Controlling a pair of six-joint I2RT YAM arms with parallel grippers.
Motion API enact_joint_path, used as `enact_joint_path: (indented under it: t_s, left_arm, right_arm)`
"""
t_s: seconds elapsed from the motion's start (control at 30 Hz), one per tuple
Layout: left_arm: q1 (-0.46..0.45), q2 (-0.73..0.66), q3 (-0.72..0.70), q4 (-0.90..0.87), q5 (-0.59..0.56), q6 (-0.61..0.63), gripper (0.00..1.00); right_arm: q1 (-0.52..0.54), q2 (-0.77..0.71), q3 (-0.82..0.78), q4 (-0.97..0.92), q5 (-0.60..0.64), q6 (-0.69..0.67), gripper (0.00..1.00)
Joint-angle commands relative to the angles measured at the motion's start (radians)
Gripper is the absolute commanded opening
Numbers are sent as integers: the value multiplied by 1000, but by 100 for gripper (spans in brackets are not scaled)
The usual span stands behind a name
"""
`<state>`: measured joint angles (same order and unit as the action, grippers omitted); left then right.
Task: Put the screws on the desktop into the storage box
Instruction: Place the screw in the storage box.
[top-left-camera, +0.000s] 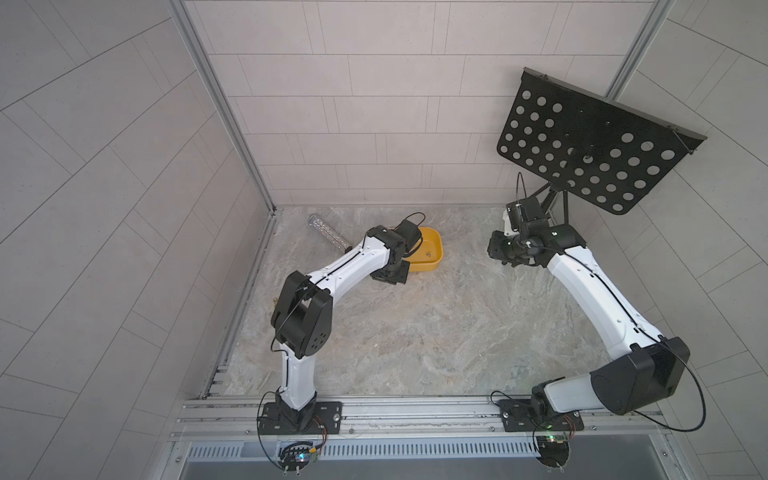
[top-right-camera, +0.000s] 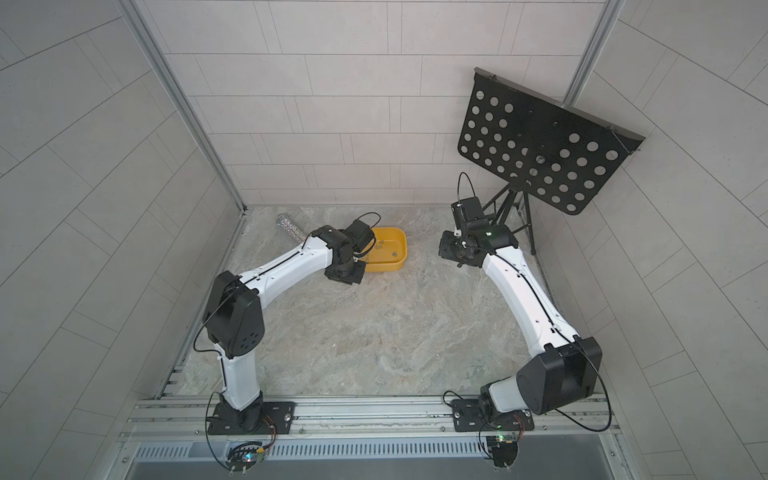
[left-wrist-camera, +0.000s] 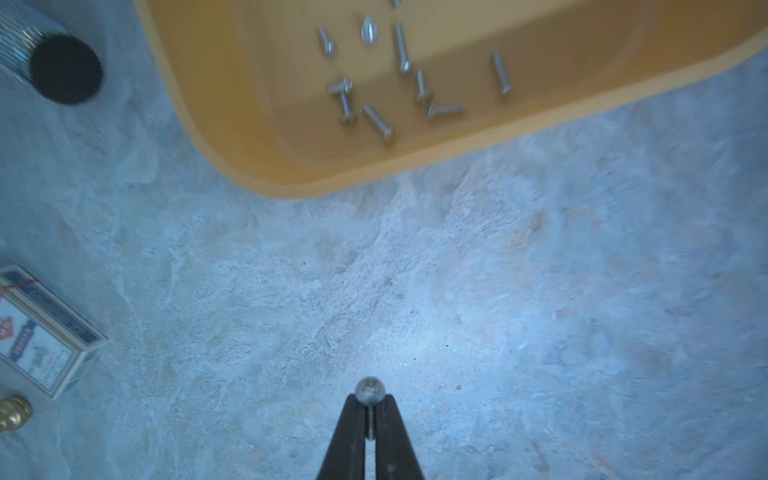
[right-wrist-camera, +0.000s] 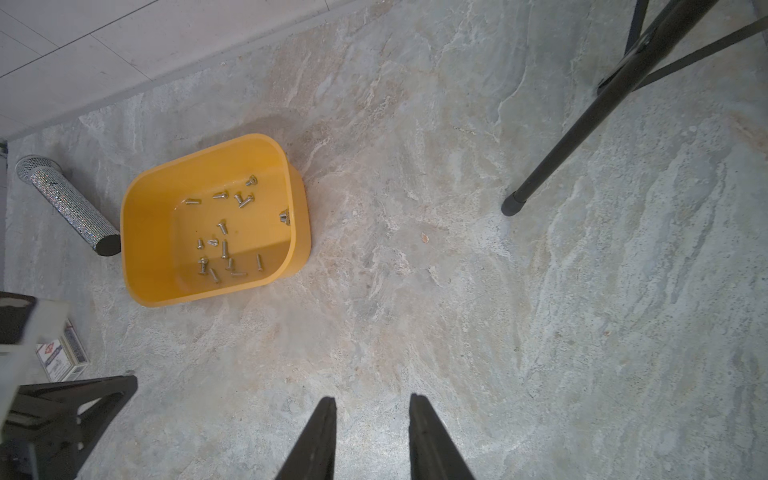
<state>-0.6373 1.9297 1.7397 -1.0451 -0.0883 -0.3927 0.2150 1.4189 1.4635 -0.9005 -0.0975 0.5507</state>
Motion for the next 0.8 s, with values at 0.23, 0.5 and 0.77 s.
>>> enact_joint_path:
  t_s: [0.23, 0.5, 0.77]
  left_arm:
    - [51, 305, 541, -193, -20, 90, 3]
    - [118, 465, 649, -157, 32, 87, 3]
    - [140, 516, 644, -149, 48, 92, 3]
  right_arm:
    - [-2, -6, -15, 2, -1, 6, 35]
    - [-2, -2, -18, 3, -2, 5, 35]
    - [-2, 7, -32, 12, -2, 9, 35]
